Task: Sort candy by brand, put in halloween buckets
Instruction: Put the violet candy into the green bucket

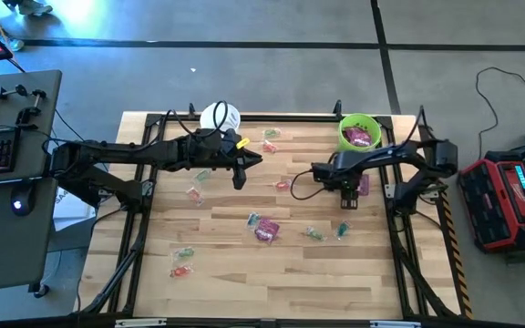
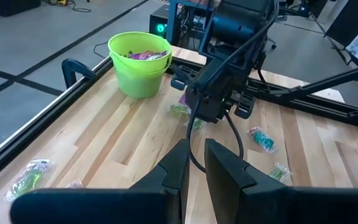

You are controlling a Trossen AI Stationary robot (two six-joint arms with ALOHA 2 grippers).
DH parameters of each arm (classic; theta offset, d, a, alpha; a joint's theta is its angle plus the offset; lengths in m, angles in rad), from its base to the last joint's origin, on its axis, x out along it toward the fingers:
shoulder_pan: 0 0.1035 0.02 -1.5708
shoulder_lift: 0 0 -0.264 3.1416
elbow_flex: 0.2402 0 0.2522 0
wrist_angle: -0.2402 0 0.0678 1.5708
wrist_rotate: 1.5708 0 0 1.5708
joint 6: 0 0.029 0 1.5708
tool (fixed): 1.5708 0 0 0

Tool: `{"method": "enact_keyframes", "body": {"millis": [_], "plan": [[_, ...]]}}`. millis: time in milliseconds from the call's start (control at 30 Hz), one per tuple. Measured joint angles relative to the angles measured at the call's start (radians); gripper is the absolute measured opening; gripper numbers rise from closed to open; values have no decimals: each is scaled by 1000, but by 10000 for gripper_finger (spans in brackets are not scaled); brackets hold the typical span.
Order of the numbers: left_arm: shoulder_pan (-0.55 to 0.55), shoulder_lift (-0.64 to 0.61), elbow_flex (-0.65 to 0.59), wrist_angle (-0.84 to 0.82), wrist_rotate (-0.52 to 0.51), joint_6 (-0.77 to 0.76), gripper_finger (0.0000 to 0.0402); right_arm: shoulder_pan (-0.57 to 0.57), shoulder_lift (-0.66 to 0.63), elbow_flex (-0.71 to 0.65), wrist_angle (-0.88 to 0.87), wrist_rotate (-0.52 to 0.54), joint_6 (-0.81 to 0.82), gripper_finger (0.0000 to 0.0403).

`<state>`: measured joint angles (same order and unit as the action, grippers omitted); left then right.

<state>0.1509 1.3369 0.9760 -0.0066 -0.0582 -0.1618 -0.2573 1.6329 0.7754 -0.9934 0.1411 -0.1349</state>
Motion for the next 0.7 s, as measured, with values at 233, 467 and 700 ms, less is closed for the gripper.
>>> {"method": "enact_keyframes", "body": {"millis": [233, 467, 700], "plan": [[0, 0, 0, -1, 0, 23, 39, -11, 12, -1, 1, -37, -30, 79], [0, 0, 0, -1, 0, 26, 39, -11, 19, 55, -47, -67, -24, 10], [6, 0, 0, -15, 0, 32, 39, -11, 8, 154, -134, -140, -6, 1]]}}
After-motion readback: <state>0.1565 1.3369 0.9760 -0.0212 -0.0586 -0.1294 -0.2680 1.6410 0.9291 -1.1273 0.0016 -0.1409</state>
